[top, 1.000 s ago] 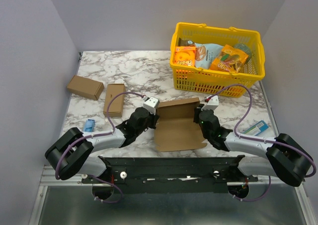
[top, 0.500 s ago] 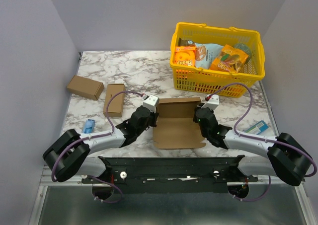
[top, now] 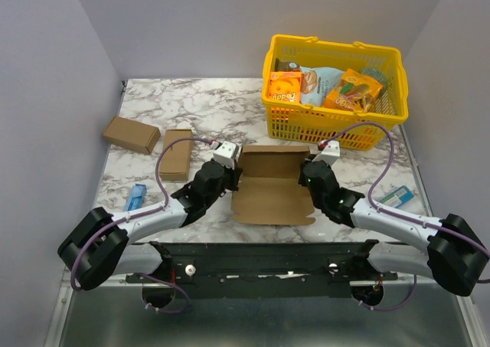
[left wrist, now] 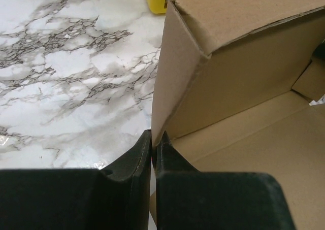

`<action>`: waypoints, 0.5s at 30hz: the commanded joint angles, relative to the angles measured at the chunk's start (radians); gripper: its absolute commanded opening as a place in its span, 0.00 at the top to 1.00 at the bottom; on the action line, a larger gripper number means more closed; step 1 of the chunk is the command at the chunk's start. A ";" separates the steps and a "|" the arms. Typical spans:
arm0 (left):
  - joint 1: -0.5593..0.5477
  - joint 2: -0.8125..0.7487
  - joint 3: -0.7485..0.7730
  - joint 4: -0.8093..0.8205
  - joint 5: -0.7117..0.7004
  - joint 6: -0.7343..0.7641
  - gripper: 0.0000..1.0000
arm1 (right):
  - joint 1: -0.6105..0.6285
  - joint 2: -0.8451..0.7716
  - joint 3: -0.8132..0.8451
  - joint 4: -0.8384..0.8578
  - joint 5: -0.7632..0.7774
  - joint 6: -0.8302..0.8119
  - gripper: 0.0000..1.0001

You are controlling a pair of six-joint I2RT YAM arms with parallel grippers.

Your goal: Fold the paper box

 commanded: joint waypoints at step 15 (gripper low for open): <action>0.094 -0.082 -0.053 -0.071 -0.065 -0.015 1.00 | -0.038 -0.014 0.154 -0.460 0.155 0.049 0.95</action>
